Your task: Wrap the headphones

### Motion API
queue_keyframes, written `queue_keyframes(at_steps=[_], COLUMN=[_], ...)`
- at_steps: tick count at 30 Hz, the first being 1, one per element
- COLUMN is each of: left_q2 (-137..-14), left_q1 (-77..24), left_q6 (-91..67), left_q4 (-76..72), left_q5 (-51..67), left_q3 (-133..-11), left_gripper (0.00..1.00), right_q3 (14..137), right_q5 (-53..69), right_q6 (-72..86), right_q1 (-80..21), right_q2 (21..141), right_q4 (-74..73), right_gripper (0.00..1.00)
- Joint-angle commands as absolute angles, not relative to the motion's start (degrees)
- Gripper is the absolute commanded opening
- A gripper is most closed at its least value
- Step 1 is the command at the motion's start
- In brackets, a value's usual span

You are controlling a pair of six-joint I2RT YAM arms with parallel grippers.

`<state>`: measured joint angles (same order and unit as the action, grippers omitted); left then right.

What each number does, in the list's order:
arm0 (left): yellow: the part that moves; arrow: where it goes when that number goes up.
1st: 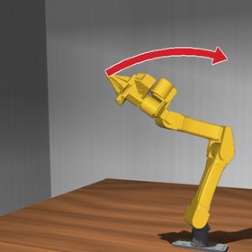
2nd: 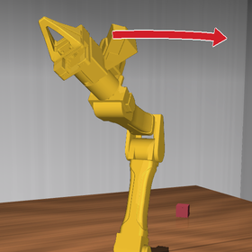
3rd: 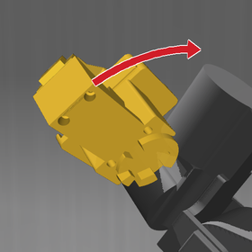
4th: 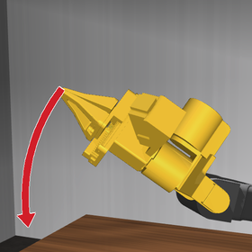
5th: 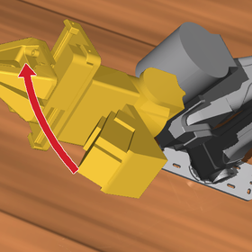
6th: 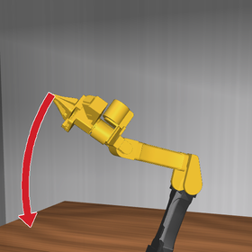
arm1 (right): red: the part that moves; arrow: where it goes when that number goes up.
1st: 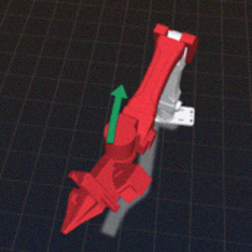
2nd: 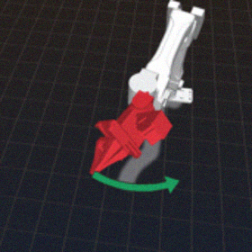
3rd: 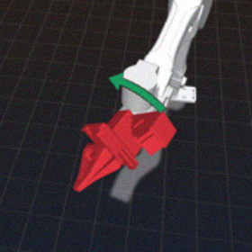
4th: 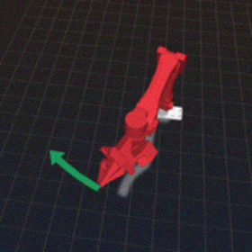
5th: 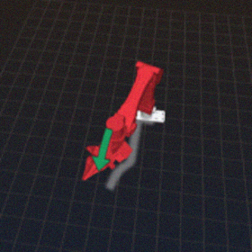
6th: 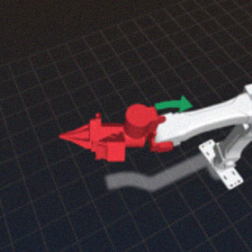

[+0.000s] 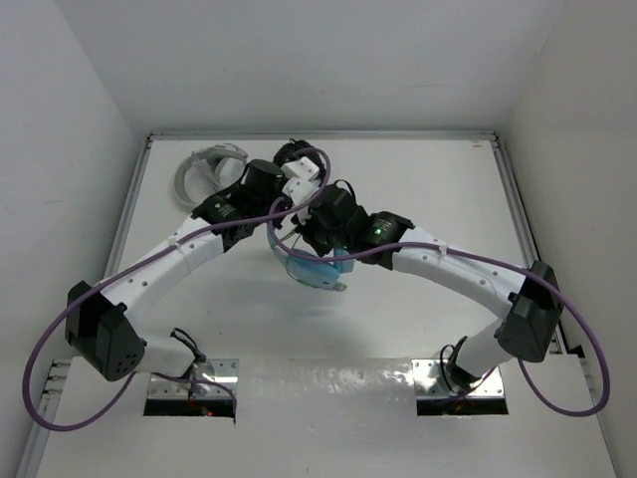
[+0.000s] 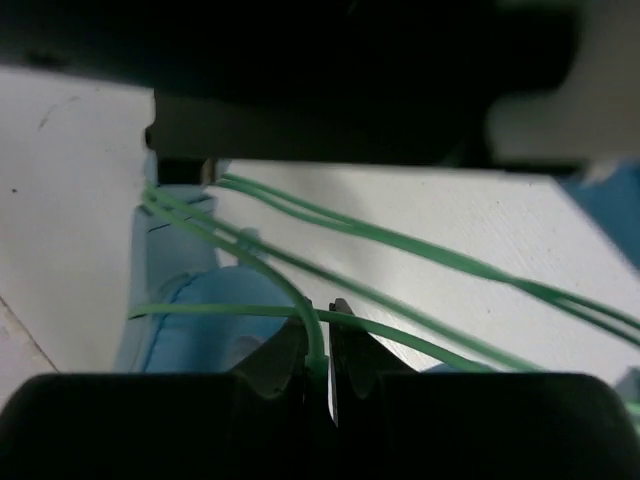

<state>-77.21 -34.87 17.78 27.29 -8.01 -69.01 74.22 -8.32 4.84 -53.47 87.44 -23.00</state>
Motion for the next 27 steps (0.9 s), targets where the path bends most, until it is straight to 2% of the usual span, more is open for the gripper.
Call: queue_keyframes(at_steps=[1,5,9,12,15,19,23,26,27], left_q2=[-77.9,-83.6,-87.4,-87.2,-87.5,-89.4,-89.9,-89.8,-90.3], left_q1=[-36.0,-36.0,-36.0,-36.0,-36.1,-36.1,-36.2,-36.2,-36.2], left_q6=[17.6,17.0,14.7,13.0,12.8,13.7,14.2,14.6,14.8], left_q4=[35.6,46.2,53.1,53.2,53.8,56.8,57.7,57.4,57.3], left_q5=[-1.0,-2.9,-2.0,-1.6,-3.2,-6.1,-7.9,-8.6,-8.9], left_q3=[-73.4,-80.8,-85.5,-85.4,-85.4,-86.1,-84.5,-82.2,-81.7], left_gripper=[0.0,0.0,0.0,0.0,0.0,0.0,0.0,0.0,0.0], right_q3=[74.0,71.6,67.2,63.7,62.1,61.4,61.5,62.5,62.8], right_q5=[-18.9,-26.3,-23.6,-21.5,-19.3,-16.6,-14.9,-14.1,-13.6], right_q6=[10.5,10.3,10.5,13.0,13.9,14.3,14.3,14.2,13.4], right_q1=[-50.2,-50.1,-49.9,-49.8,-49.7,-49.7,-49.7,-49.7,-49.7], right_q2=[85.9,86.5,86.4,85.7,85.3,84.9,82.9,80.8,79.9], right_q4=[-20.2,-19.7,-14.6,-12.2,-11.5,-12.4,-14.1,-16.8,-17.4], right_gripper=[0.0,0.0,0.03,0.16,0.2,0.37,0.61,0.73,0.81])
